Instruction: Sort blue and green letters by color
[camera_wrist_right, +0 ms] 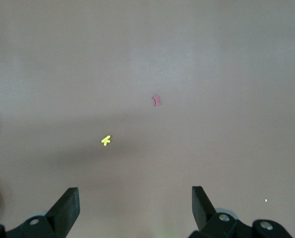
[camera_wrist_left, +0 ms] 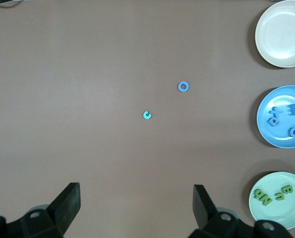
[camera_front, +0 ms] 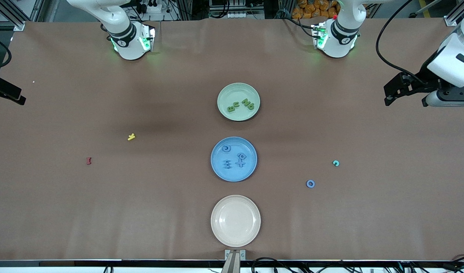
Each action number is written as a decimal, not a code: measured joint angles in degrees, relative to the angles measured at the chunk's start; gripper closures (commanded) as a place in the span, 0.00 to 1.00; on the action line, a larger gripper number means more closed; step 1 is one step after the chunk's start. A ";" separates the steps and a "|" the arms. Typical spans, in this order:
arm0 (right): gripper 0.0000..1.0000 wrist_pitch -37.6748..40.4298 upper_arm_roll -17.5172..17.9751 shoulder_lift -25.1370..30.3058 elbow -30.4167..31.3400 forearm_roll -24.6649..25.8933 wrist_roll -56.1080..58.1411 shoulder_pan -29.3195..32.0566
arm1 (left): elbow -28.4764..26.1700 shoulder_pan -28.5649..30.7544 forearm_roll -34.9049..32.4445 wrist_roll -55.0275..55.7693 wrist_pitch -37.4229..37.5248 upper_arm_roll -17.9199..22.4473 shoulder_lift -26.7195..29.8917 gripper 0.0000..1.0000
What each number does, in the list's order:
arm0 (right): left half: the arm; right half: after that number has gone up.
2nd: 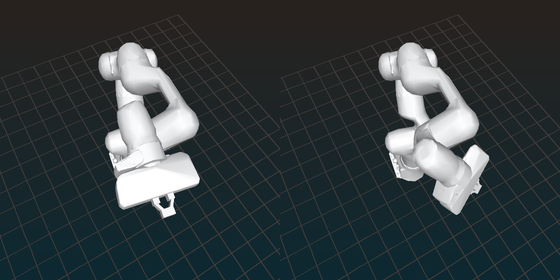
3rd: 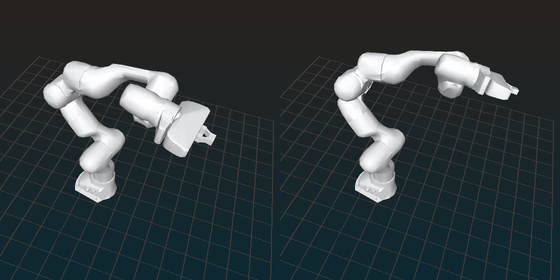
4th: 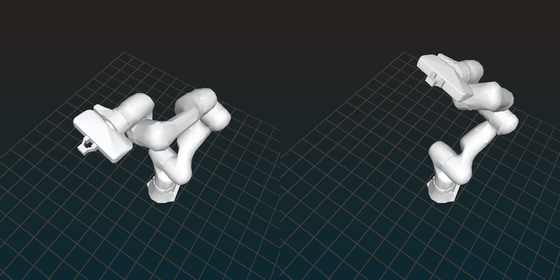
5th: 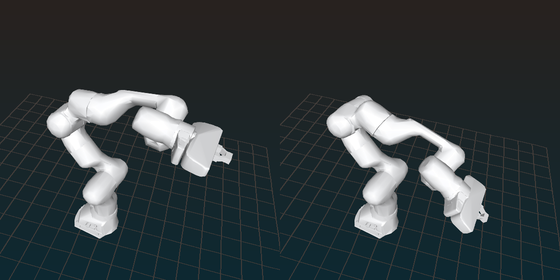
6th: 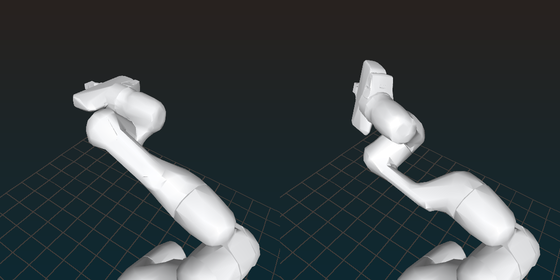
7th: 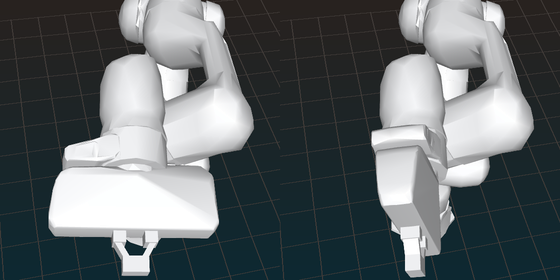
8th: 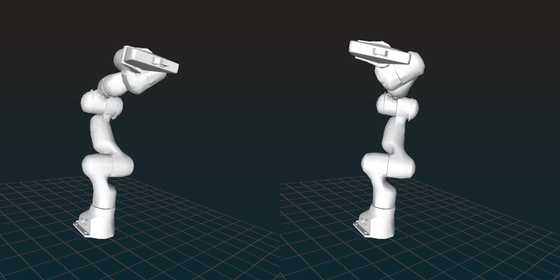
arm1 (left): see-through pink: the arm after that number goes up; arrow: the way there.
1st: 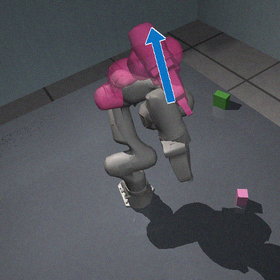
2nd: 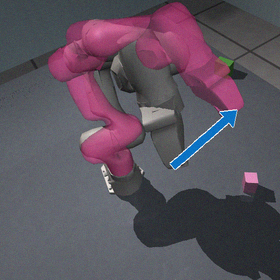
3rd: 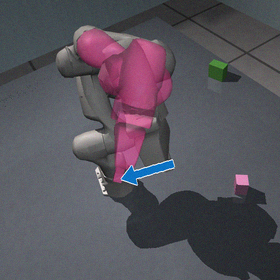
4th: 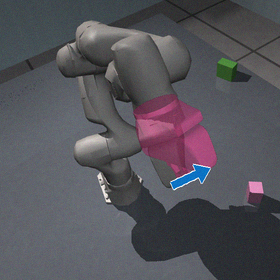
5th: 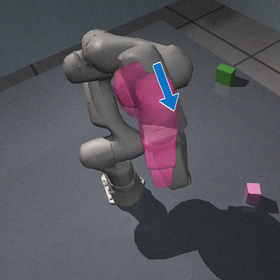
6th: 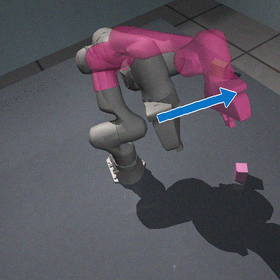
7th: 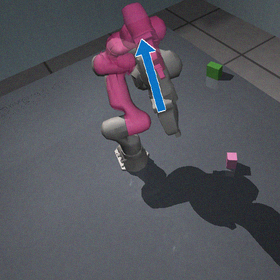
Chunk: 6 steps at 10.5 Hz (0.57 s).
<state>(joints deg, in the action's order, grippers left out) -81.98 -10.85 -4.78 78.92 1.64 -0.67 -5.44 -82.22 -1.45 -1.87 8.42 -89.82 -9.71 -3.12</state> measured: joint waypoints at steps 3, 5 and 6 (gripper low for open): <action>0.00 -1.26 0.22 -0.05 0.27 1.35 0.00 0.18 | 0.00 0.01 0.01 0.00 -0.01 -0.16 0.00 0.00; 0.00 -2.39 0.53 -0.25 0.37 1.57 0.00 0.18 | 0.00 0.01 0.01 0.00 -0.01 -0.16 0.00 0.00; 0.00 -3.03 0.50 -0.43 0.60 1.64 0.03 0.18 | 0.00 0.01 0.01 0.00 -0.01 -0.16 0.00 0.00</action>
<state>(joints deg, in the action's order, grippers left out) -85.01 -10.35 -5.21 79.52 3.28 -0.64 -5.27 -82.21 -1.45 -1.86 8.42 -89.83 -9.88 -3.12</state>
